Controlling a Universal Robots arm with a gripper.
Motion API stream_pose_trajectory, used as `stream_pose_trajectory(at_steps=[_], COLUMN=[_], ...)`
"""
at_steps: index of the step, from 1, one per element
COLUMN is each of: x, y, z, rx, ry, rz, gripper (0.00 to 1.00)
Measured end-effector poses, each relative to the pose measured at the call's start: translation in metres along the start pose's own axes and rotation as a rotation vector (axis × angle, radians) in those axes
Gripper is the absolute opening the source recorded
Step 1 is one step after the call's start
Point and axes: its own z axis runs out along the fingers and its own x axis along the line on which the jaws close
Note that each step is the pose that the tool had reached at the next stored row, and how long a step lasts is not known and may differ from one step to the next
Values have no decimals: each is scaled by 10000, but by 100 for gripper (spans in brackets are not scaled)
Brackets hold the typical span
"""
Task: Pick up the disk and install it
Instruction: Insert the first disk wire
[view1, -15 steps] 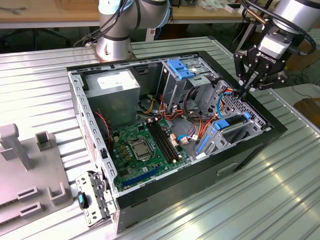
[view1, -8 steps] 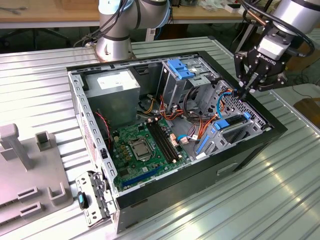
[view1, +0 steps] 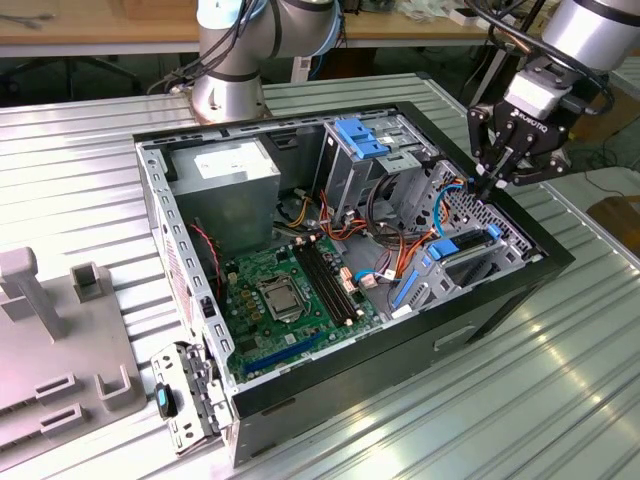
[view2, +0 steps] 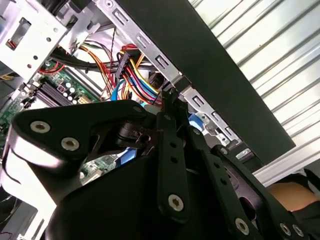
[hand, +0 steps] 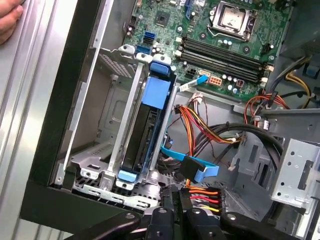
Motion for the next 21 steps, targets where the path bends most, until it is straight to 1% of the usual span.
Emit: stream_pose_trajectory(at_steps=[2, 4, 8, 9, 12, 13, 18, 20, 21], x=[-14, -17, -18, -14, 75, 82, 83, 82, 71], y=[50, 61, 61, 63, 89, 95, 95, 99, 139], z=[0, 3, 9, 11, 17, 19, 29, 32, 33], rx=[6, 9, 9, 9, 9, 9, 9, 9, 10], ry=[1, 5, 24, 25, 24, 26, 45, 49, 48], rz=[0, 121, 807, 912, 921, 968, 1711, 1880, 1888], gripper=[16, 16, 16, 16, 16, 16, 16, 16, 16])
